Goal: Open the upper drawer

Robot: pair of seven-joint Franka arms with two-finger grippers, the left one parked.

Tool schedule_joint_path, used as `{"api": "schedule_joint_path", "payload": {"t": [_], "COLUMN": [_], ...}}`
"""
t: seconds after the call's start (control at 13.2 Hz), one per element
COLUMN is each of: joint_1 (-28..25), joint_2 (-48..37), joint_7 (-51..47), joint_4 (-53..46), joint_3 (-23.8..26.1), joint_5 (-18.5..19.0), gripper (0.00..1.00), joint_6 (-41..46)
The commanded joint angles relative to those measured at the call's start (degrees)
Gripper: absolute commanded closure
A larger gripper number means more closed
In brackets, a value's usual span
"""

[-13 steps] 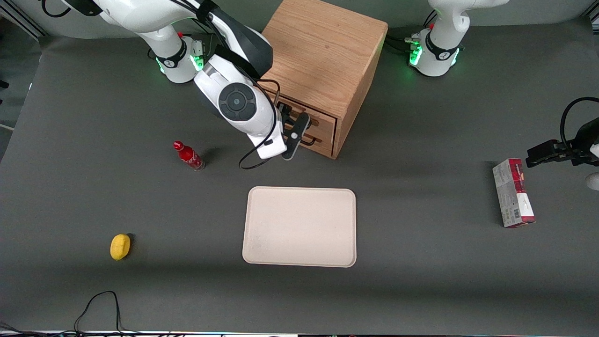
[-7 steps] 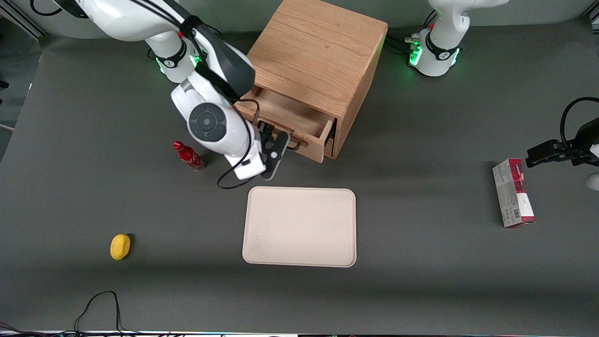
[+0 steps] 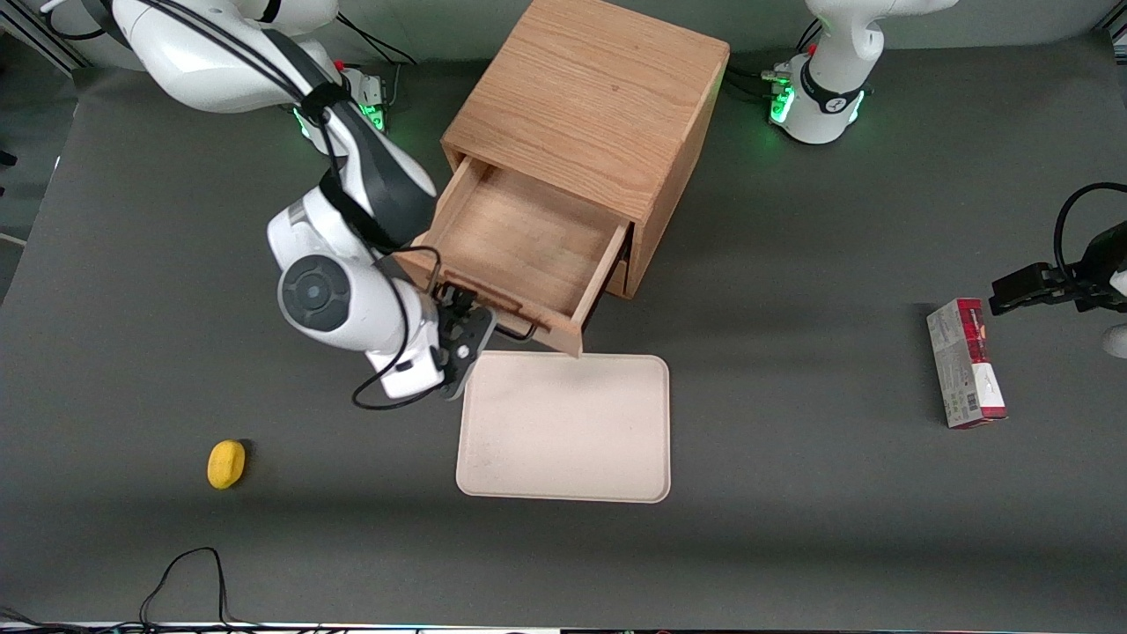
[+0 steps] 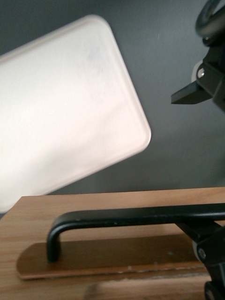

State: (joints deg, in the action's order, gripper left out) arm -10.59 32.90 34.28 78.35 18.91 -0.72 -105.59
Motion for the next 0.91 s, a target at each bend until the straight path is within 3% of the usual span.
{"api": "schedule_joint_path", "payload": {"t": [0.0,0.61,0.84], "joint_1": [0.5,0.7,2.8], "joint_2": [3.4,1.7,-1.1], "joint_7": [3.5,2.5,-4.5], "joint_4": [-5.8,-10.7,-12.8], "joint_3": [-1.6,-4.1,-4.5], "joint_5": [0.5,0.8,-0.8], "gripper": [0.00,0.00,0.00], "joint_6": [0.7,2.2,2.3]}}
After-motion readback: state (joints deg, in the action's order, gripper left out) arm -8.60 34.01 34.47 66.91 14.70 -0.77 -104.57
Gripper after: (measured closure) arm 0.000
